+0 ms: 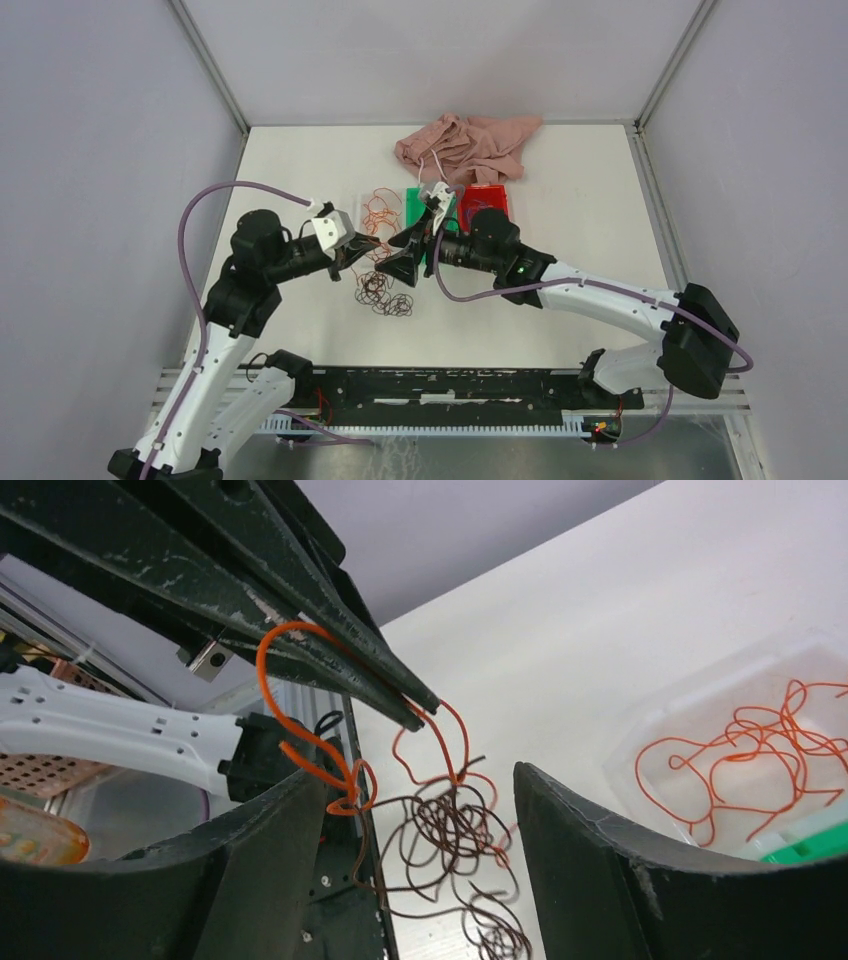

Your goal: Untangle the cables

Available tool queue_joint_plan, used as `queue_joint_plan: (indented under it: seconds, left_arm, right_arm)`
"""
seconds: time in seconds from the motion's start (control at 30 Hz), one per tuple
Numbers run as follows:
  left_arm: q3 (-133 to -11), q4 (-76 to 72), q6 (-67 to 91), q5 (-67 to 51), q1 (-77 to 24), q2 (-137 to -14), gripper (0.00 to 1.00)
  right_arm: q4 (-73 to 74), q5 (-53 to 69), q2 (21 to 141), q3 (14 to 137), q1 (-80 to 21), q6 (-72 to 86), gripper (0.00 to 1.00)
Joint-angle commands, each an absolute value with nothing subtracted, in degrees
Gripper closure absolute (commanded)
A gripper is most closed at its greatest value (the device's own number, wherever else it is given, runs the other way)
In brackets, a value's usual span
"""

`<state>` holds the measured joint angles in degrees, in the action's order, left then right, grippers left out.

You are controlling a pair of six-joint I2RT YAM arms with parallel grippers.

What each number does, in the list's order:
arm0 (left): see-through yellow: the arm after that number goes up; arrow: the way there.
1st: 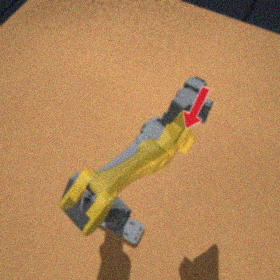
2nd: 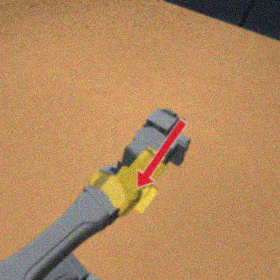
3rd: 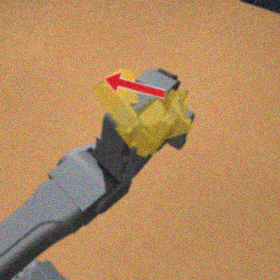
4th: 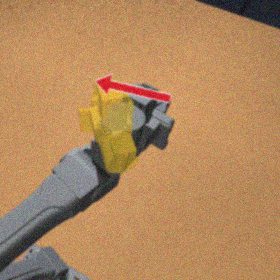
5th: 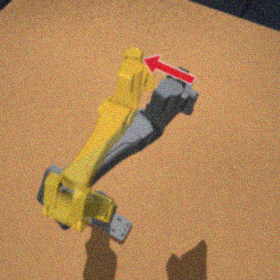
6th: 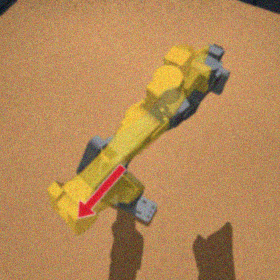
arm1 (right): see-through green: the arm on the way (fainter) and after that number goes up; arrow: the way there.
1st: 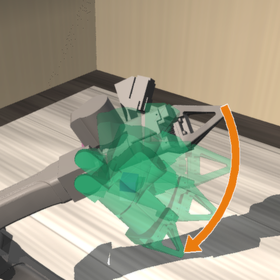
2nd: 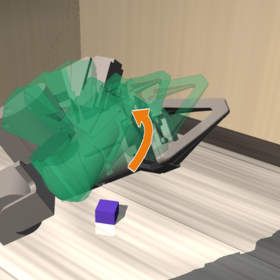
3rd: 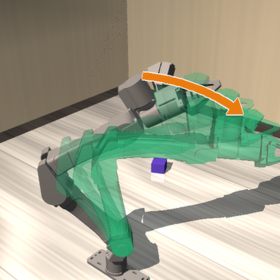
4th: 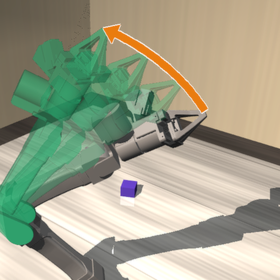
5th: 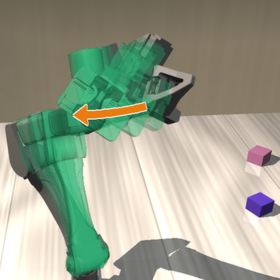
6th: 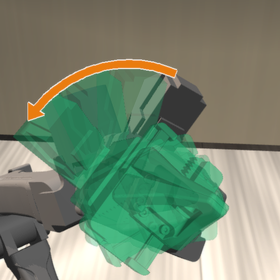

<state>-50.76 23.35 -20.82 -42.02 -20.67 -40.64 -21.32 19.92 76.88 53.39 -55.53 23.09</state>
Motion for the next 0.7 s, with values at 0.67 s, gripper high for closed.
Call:
queue_joint_plan:
  seconds: [0.67]
  left_arm:
    - [-61.9,17.5,-13.1,-42.2,-20.8,-41.4,0.97]
  right_arm:
    - [-32.1,16.5,85.7,46.0,-56.9,34.1,0.65]
